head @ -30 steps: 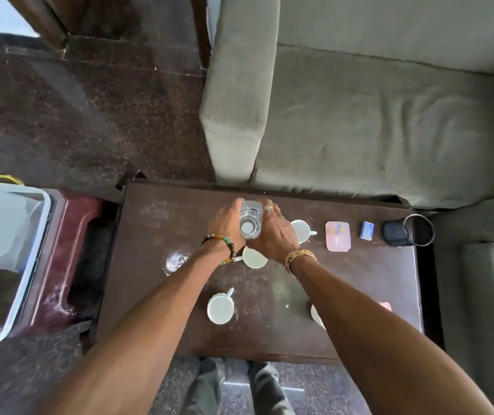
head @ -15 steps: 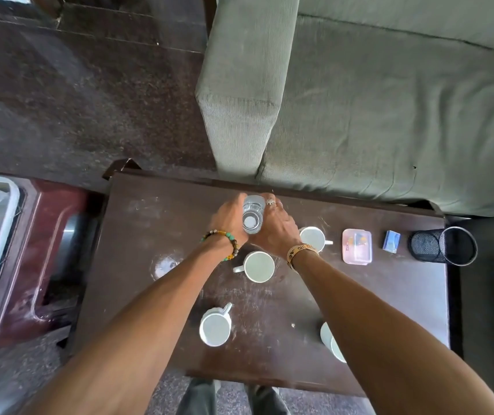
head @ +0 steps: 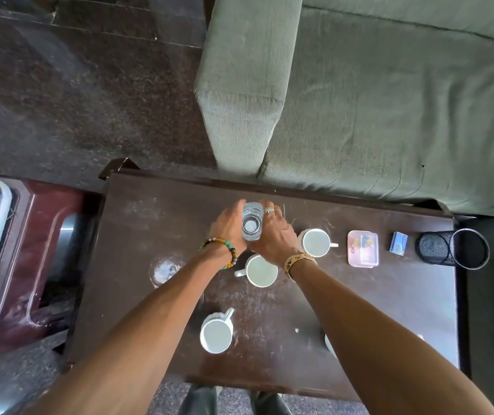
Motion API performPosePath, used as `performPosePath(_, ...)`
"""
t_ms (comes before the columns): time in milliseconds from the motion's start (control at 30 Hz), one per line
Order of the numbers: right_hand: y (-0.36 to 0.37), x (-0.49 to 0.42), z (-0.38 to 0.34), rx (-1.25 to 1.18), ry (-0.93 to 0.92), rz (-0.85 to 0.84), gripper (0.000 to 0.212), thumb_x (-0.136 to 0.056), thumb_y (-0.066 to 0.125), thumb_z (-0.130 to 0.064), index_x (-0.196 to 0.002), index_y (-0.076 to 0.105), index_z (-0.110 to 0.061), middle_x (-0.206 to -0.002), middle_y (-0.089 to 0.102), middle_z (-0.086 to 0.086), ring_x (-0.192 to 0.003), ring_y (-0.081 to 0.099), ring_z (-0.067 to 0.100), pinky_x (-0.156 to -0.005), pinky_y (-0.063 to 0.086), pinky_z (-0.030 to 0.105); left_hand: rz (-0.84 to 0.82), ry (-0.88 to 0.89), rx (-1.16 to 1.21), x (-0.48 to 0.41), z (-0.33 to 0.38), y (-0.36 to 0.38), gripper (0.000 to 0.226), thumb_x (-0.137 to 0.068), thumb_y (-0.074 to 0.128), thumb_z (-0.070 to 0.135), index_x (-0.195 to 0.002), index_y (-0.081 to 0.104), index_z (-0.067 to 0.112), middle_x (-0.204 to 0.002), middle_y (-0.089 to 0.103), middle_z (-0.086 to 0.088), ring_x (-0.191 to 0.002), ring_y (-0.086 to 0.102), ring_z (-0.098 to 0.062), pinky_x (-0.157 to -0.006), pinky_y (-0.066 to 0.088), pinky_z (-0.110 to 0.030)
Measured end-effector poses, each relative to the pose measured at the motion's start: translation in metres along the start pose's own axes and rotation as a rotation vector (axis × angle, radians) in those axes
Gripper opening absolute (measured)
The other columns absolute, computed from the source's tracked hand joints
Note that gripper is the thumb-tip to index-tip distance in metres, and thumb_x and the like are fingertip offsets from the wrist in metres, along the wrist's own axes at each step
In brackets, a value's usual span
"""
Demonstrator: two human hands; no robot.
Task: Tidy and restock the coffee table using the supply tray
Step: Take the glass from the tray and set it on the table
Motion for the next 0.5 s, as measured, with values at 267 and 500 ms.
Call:
performPosePath(267,-0.031,0.034,-0.018,0.069,0.031,-0.04,0.108,-0.082,0.078,-0.033,-0.159,0.006,-0.007,-0.156,0.028,0.016,-0.142,0.037,0.039,-0.114,0.039,0.046,-0.078,-0.054,-0.178,0.045,0.006,-0.043,0.084,-0.079,0.065,0.005,-0.147,0.017,0.023,-0.144,0.038,-0.012,-0.114,0.058,-0.038,-0.087,0.05,-0.043)
performPosePath(500,-0.103,0.109,-0.055,0.124,-0.026,0.023,0.1,-0.081,0.074,-0.024,-0.158,0.012,-0.009,-0.16,0.019,0.017,-0.14,0.037,0.041,-0.113,0.038,0.049,0.05,-0.053,-0.192,0.112,0.039,-0.125,0.075,-0.084,0.065,0.014,-0.145,0.021,0.018,-0.14,0.04,-0.012,-0.113,0.059,-0.037,-0.087,0.051,-0.041)
Point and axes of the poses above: each hand's wrist, its own x-axis away from the middle knuckle, its own y-axis out of the palm, z = x × y, the point moved 4 cm from there along -x, towards the middle knuckle
